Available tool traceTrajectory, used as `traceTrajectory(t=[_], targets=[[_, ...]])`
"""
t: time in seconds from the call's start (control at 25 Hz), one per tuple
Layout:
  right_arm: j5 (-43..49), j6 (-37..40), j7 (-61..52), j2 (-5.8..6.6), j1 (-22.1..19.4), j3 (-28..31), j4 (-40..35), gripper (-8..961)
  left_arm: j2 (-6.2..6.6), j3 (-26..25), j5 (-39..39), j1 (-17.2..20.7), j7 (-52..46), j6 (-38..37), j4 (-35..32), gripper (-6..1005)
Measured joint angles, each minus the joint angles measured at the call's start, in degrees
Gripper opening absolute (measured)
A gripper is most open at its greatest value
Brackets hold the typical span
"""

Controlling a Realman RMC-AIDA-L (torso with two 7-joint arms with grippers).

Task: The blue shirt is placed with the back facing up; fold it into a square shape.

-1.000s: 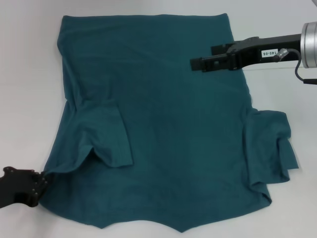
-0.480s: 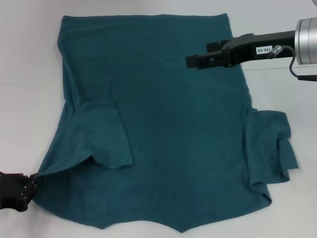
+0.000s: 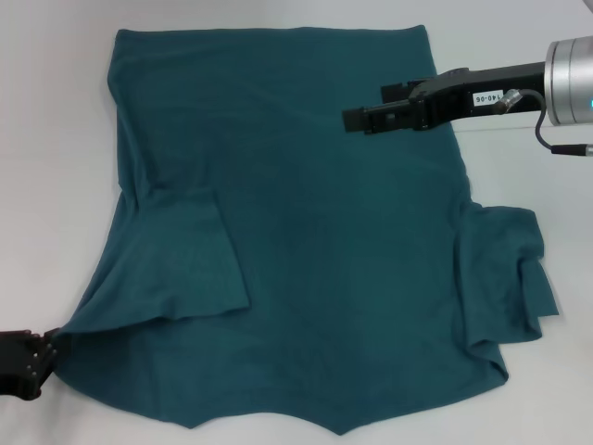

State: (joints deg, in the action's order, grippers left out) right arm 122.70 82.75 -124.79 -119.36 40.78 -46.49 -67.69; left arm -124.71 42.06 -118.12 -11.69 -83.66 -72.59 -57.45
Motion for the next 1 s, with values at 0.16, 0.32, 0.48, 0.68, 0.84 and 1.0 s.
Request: traceTrajectory(t=[0.16,0.32,0.48,0.68,0.84,1.0], targets=[[0.0,0.0,0.0,0.00,0.0,0.0,0.0,940,0.08,0.0,-0.1,0.1,-0.6,0.4,0.5,49],[-0.1,0.0,0.0,0.00,0.0,0.0,0.0,940,0.08,-0.5,-0.1,0.5,-0.7,0.4,0.5,51],[0.0,0.0,0.0,0.00,0.0,0.0,0.0,939,0.08,-2.1,0.0,0.8,-0.6,-0.1,1.1,53],[0.0,0.0,0.0,0.00,0.0,0.0,0.4,939,0.01,-2.4,1.2,1.2,-0.4,-0.3,1.8,55],[0.0,0.0,0.0,0.00,0.0,0.0,0.5,939,0.00,-2.4,1.2,1.2,-0.4,-0.4,2.6,56],[-0.1,0.0,0.0,0.00,-0.3,0.0,0.5,939,-0.01,-2.3,1.0,1.1,-0.3,-0.6,2.9,58]])
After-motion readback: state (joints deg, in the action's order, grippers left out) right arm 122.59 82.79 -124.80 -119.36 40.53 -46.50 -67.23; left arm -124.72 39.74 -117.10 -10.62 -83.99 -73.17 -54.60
